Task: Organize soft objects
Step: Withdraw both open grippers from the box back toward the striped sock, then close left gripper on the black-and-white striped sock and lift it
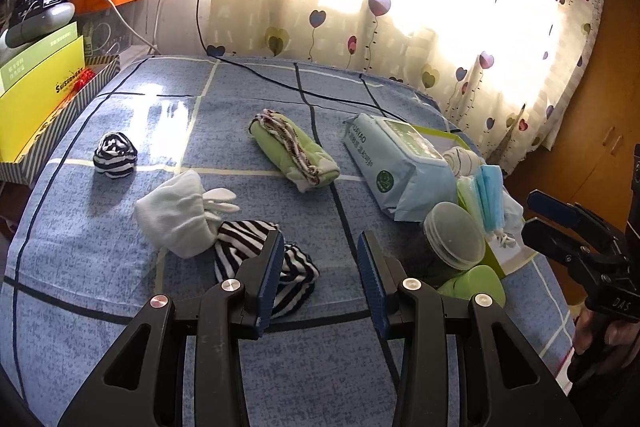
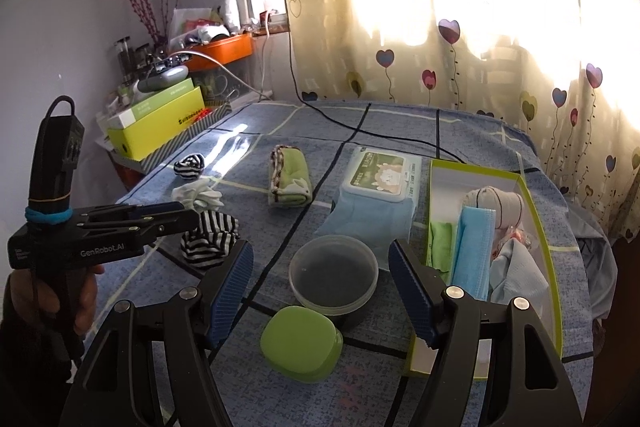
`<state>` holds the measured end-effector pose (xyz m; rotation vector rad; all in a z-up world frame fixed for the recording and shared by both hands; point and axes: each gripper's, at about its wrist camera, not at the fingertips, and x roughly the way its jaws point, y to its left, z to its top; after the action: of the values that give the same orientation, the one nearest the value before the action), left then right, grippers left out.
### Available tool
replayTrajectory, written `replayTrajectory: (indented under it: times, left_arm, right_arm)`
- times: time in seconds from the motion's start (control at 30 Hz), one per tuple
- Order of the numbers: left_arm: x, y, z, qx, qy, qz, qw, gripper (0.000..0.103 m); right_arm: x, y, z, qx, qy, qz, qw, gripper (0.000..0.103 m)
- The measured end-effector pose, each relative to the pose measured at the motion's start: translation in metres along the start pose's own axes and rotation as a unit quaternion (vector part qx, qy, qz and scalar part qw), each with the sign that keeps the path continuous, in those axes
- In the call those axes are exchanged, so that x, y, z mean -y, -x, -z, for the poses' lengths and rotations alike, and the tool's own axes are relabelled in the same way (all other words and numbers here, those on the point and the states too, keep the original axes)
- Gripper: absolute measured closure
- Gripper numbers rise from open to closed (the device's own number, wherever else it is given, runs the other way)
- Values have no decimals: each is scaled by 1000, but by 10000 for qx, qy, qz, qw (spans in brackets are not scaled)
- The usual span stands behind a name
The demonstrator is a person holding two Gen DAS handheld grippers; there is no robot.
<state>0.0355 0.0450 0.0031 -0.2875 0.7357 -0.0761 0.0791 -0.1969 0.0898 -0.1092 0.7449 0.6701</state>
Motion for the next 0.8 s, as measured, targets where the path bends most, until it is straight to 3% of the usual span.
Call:
replayTrajectory:
  times: [0.13,0.23,0.43,0.8]
  left_arm:
    - [-11,-1,2,-6,50,-178,9998,63]
    - [-17,-10,7,-209,48,-249,9995,49]
    - [-19,-29,13,-449,45,-327,9984,48]
    - [-12,-63,18,-783,-249,-936,9922,48]
  right_arm:
    - [-4,-3,-1,-27,45,-66,10000,33]
    - [-9,-7,-1,-65,97,-125,9999,33]
    - [-15,-13,-3,-113,182,-184,9996,32]
    - [-16,-27,-7,-244,214,-173,9993,32]
